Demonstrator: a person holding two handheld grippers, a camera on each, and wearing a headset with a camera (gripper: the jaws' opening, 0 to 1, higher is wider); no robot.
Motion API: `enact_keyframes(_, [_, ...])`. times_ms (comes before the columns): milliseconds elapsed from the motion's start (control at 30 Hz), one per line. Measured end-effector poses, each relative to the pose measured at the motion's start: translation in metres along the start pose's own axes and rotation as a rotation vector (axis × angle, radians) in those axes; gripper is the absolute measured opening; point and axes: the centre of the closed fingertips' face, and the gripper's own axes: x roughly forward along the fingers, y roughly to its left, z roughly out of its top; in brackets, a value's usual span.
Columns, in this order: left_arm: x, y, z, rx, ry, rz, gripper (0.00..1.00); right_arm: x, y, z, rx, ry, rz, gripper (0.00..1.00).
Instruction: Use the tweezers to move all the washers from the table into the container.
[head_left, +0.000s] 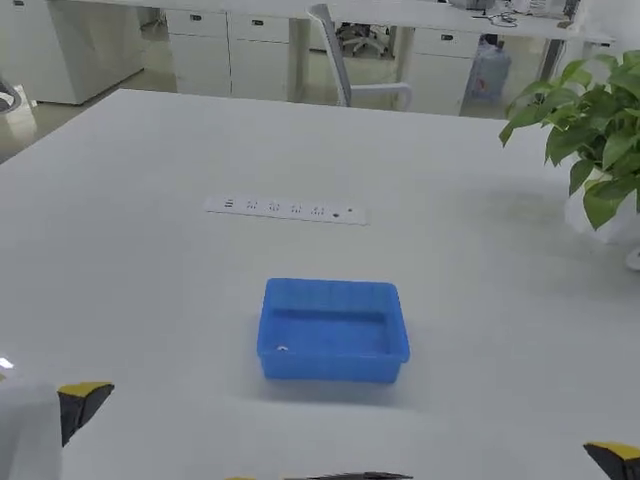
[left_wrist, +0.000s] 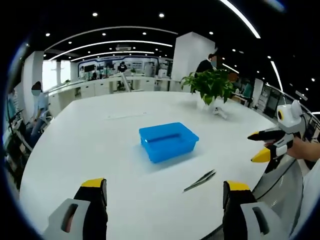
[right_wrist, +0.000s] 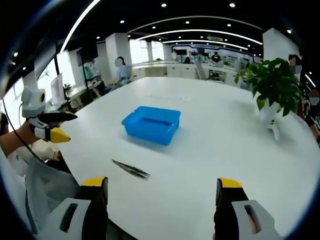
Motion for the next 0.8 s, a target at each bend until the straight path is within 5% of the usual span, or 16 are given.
enact_keyframes(133, [-0.007,-0.002,0.0,-0.014,-0.017,0.0,0.99,-0.002,-0.003,-0.004,0.016,-0.018,-0.018,0.99])
enact_keyframes(367, [-0.009,-0.007,-0.011,-0.032,-0.028,-0.003,0.99,-0.001,0.0,-0.008,-0.019,-0.027,-0.027,0.99])
enact_keyframes(500, [-0.009,-0.006,-0.013,0.038,-0.032,0.015,0.99,-0.001,0.002,-0.008,-0.025,-0.032,-0.027,0.99])
enact_keyframes(800, [-0.015,-0.009,-0.013,0.053,-0.058,0.041,0.99,-0.003,0.003,-0.007,-0.024,-0.041,-0.022,0.99])
